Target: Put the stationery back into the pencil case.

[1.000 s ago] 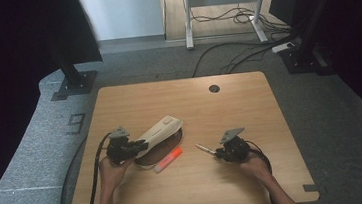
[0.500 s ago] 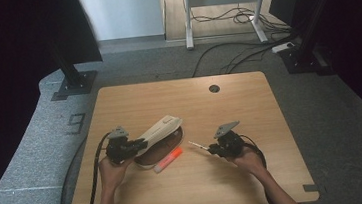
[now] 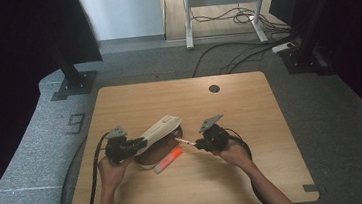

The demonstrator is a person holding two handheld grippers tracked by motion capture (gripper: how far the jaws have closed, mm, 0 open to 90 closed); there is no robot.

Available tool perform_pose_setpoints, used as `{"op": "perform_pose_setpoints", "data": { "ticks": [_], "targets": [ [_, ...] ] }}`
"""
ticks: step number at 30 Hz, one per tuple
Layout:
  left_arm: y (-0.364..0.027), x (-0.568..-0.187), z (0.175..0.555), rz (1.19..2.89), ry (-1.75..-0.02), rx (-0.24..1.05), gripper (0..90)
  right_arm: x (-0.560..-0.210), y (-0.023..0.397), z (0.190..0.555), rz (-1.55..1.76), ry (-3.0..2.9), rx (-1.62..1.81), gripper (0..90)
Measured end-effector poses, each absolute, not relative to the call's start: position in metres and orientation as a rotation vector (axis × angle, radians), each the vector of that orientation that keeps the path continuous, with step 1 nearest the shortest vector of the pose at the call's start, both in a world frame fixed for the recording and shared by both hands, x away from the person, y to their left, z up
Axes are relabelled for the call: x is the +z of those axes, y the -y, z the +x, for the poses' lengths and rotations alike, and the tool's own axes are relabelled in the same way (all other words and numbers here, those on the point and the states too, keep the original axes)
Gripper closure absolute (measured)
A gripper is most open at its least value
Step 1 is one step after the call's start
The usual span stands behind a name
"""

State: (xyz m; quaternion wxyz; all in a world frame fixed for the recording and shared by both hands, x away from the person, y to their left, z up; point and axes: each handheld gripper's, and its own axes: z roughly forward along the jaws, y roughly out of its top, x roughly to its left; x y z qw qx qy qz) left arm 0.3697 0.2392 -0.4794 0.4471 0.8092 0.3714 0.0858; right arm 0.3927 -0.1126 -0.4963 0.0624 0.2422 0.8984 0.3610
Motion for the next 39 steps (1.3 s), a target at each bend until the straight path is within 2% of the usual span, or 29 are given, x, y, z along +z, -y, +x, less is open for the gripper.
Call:
{"op": "perform_pose_setpoints", "data": {
  "ticks": [39],
  "targets": [
    [-0.237,-0.481,0.372,2.010,-0.905,0.183,77.5,-0.510,0.006,0.420,0.482,-2.797,1.041,78.1]
  ]
}}
